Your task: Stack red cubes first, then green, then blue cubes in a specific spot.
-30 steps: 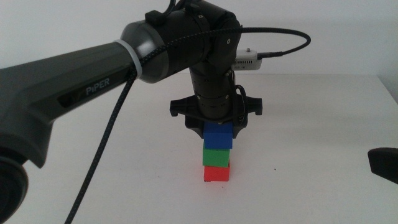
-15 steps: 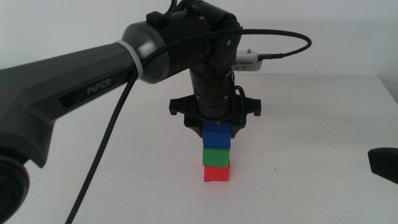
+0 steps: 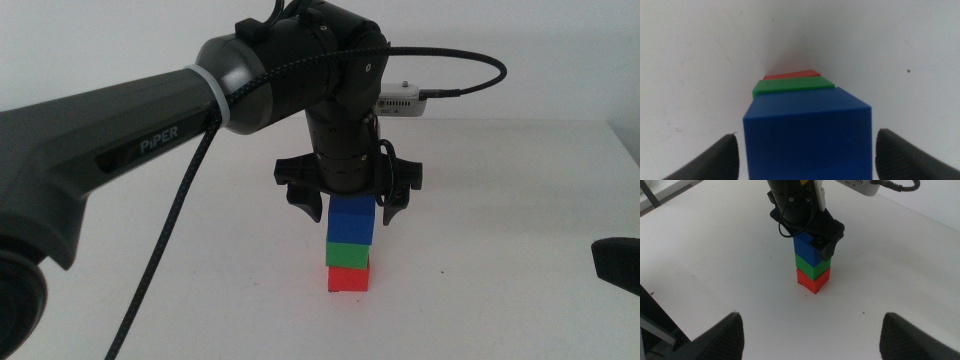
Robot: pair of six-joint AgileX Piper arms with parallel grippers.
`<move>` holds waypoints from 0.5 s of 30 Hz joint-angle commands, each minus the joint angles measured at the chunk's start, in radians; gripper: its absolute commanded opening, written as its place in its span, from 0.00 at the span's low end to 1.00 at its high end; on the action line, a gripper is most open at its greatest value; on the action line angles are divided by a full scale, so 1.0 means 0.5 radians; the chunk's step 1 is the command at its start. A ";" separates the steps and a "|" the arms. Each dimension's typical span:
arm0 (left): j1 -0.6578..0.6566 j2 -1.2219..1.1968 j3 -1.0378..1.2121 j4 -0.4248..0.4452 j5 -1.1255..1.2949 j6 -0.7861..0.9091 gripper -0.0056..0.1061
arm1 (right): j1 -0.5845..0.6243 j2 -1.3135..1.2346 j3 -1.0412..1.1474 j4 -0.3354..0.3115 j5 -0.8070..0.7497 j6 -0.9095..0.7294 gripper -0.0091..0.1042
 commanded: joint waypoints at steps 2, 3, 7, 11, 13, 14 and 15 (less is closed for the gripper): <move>-0.007 -0.001 -0.009 -0.008 -0.006 0.014 0.89 | -0.016 -0.005 0.007 -0.015 -0.009 -0.017 0.80; -0.007 -0.001 -0.013 -0.012 -0.006 0.023 0.89 | -0.016 -0.005 0.007 -0.015 -0.009 -0.017 0.80; 0.023 -0.054 -0.045 -0.143 -0.006 0.135 0.89 | -0.016 -0.005 0.007 -0.015 -0.009 -0.017 0.80; 0.041 -0.217 -0.054 -0.146 -0.006 0.189 0.89 | -0.016 -0.005 0.007 -0.015 -0.009 -0.017 0.80; 0.041 -0.325 -0.054 -0.085 -0.006 0.160 0.89 | -0.016 -0.005 0.007 -0.015 -0.009 -0.017 0.80; 0.041 -0.381 -0.054 -0.058 -0.006 0.139 0.89 | -0.016 -0.005 0.007 -0.015 -0.009 -0.017 0.80; 0.041 -0.439 -0.054 -0.026 -0.006 0.125 0.89 | -0.016 -0.005 0.007 -0.015 -0.009 -0.017 0.80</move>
